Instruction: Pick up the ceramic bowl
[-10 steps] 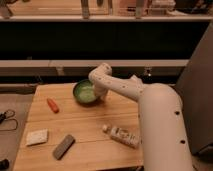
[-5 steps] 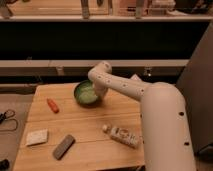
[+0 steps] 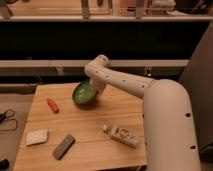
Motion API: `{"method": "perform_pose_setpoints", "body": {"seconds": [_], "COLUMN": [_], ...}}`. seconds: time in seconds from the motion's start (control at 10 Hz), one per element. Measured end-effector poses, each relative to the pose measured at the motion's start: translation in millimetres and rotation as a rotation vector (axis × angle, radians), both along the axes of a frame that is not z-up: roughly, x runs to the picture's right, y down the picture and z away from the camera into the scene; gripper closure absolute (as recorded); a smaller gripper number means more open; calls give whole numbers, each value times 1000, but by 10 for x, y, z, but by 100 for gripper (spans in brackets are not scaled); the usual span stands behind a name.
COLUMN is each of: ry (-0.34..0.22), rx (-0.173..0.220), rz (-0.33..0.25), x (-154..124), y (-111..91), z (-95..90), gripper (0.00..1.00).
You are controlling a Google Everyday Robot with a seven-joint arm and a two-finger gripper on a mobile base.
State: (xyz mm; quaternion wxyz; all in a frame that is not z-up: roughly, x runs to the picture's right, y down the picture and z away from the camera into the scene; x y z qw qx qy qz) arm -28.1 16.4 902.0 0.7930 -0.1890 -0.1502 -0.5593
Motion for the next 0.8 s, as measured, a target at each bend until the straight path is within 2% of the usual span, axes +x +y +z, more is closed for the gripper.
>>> {"method": "perform_pose_setpoints", "body": {"seconds": [0.4, 0.8], "ry": [-23, -38], "rx": [11, 20], "rz": [-51, -81], "x": [-51, -68], "y": [-258, -317], "z": [-392, -492], "gripper": [100, 100]}}
